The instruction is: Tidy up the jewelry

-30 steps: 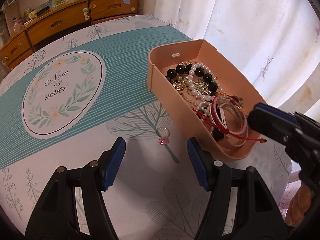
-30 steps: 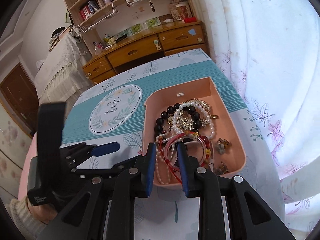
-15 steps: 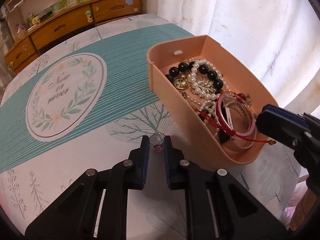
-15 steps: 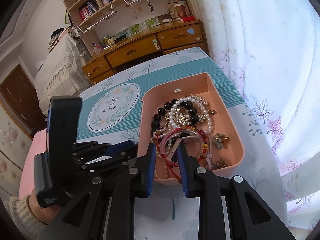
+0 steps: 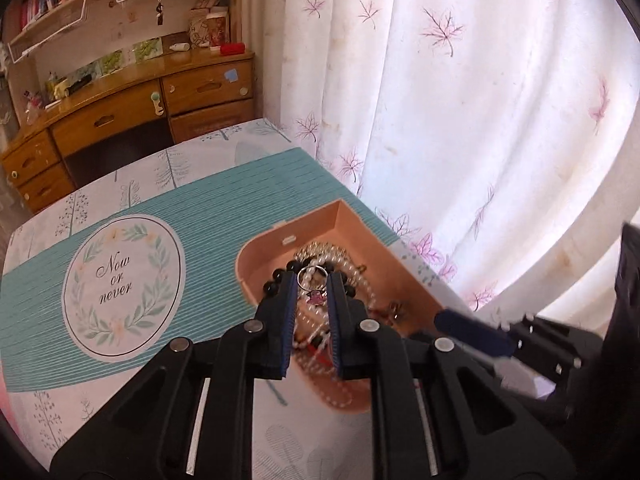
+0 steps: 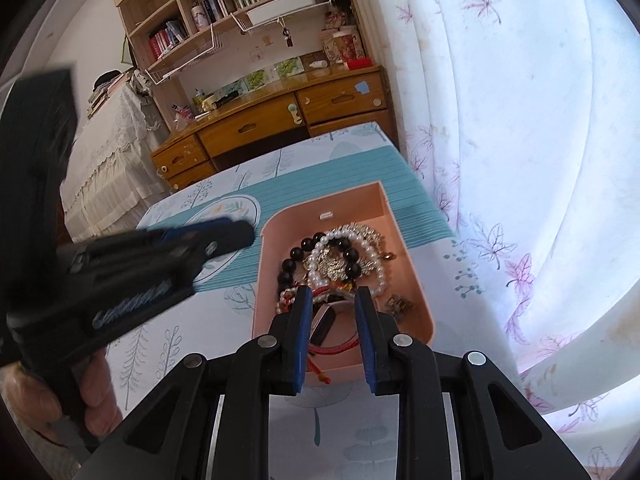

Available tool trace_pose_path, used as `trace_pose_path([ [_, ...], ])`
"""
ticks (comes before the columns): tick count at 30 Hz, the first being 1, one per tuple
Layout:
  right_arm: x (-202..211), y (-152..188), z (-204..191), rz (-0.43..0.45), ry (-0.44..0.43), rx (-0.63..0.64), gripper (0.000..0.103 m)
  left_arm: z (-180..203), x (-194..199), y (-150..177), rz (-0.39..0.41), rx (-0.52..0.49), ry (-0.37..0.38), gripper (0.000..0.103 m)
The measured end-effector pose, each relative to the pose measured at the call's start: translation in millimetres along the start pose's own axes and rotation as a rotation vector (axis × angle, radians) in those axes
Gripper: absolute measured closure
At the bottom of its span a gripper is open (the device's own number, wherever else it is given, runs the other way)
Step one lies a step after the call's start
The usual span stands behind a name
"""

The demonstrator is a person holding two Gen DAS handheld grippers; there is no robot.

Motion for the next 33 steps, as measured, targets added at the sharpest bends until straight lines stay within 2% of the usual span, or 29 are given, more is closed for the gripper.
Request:
trace_pose_path([
  [2,4.3,2.4,-2.1,-0.001,0.002,0.009,0.08,3.2,-4.0,-3.7,-0.025,0.01,0.015,0.069],
  [3,5.1,4.1,-2.9,-0.009,0.0,0.013,0.08,3.7,-2.0,-2.1,-0.023,0.021,0.016,0.04],
  [4,6.0,5.9,-4.1,-0.016,0.001,0.018,0.08,3.1,-0.5,-2.3,-0.018,0.029,0.02,0.019],
  [6,8.9,9.5,-8.4,-0.018,0.001,0.031,0.08,0.6,9.3,-0.3,0.015,0.05,0.037,0.017],
  [8,11.0,10.9,-13.4,-0.018,-0.001,0.044,0.08,-6.5,12.6,6.6,0.0,0.06,0.018,0.017],
  [10,12.9,11.7,-18.6,-0.02,-0.007,0.054,0.08,-17.5,17.8,16.3,-0.026,0.079,-0.03,0.017],
  [15,17.5,12.2,-36.0,-0.028,-0.022,0.091,0.08,-52.8,45.7,44.8,-0.029,0.137,-0.13,0.017],
  [18,21.0,13.6,-48.5,-0.049,-0.025,0.12,0.08,-72.8,69.3,63.4,-0.029,0.182,-0.181,0.017],
  [25,36.3,16.7,-90.4,-0.114,-0.081,0.171,0.079,-109.1,140.8,102.1,-0.011,0.289,-0.352,0.017],
  [27,44.6,16.0,-104.6,-0.123,-0.1,0.193,0.077,-113.8,159.1,108.9,-0.018,0.315,-0.409,0.017],
  [28,49.8,16.2,-113.5,-0.127,-0.107,0.207,0.071,-115.7,166.7,112.5,-0.028,0.337,-0.431,0.017],
  [29,55.0,16.2,-121.2,-0.126,-0.105,0.221,0.066,-117.6,173.6,115.8,-0.035,0.362,-0.442,0.017],
  [33,69.4,16.2,-142.5,-0.115,-0.094,0.277,0.062,-118.8,195.4,123.1,-0.017,0.408,-0.453,0.017],
])
Point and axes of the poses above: each gripper's, at about its wrist camera, not at the fingertips, and x roughly against the way its jaws point, z to its right, y to its underside, the point moved 8 cm from there along -x, roughly the way its jaws point, and after that the axes turned 5 degrees about z, right-handed, at the moved point
